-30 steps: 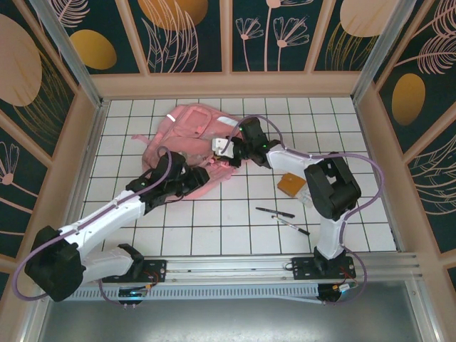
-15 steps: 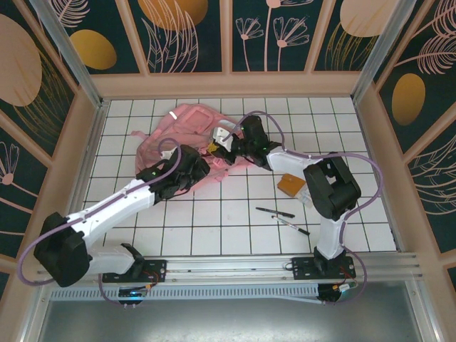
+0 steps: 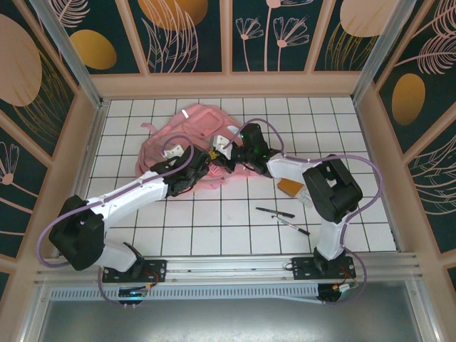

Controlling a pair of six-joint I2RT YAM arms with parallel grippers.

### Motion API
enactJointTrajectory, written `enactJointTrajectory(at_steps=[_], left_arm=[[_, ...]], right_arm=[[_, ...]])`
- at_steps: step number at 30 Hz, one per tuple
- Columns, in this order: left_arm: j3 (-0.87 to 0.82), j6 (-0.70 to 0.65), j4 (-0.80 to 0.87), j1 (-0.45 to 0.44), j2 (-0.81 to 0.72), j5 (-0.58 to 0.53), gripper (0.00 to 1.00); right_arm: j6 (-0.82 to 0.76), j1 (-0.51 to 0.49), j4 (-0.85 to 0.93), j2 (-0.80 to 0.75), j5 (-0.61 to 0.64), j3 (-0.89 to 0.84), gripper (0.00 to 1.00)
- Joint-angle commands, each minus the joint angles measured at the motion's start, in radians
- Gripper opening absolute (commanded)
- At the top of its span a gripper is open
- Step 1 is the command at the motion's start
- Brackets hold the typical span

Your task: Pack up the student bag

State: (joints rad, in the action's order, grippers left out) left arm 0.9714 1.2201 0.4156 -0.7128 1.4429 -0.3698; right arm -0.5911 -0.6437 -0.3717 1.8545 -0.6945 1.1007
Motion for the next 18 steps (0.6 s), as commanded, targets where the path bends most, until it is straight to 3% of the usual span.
enactJointTrajectory(at_steps=[1,7,13,18], left_arm=[[0.012,-0.074,-0.071,0.006,-0.006,-0.077,0.53],[-0.051,-0.245,-0.139,0.015,-0.144,-0.021,0.38],[-0.005,-0.435,-0.107,0.026,-0.191,0.047,0.44],[0.064,-0.444,-0.049,0.026,-0.139,0.113,0.47]], right_arm=[[0.033,-0.025,-0.087,-0.081,-0.115,-0.001,0.00],[0.029,-0.021,0.010,-0.065,-0.105,0.047,0.00],[0.064,-0.025,-0.002,-0.041,-0.112,0.056,0.00],[0.081,-0.025,0.007,-0.024,-0.104,0.069,0.00]])
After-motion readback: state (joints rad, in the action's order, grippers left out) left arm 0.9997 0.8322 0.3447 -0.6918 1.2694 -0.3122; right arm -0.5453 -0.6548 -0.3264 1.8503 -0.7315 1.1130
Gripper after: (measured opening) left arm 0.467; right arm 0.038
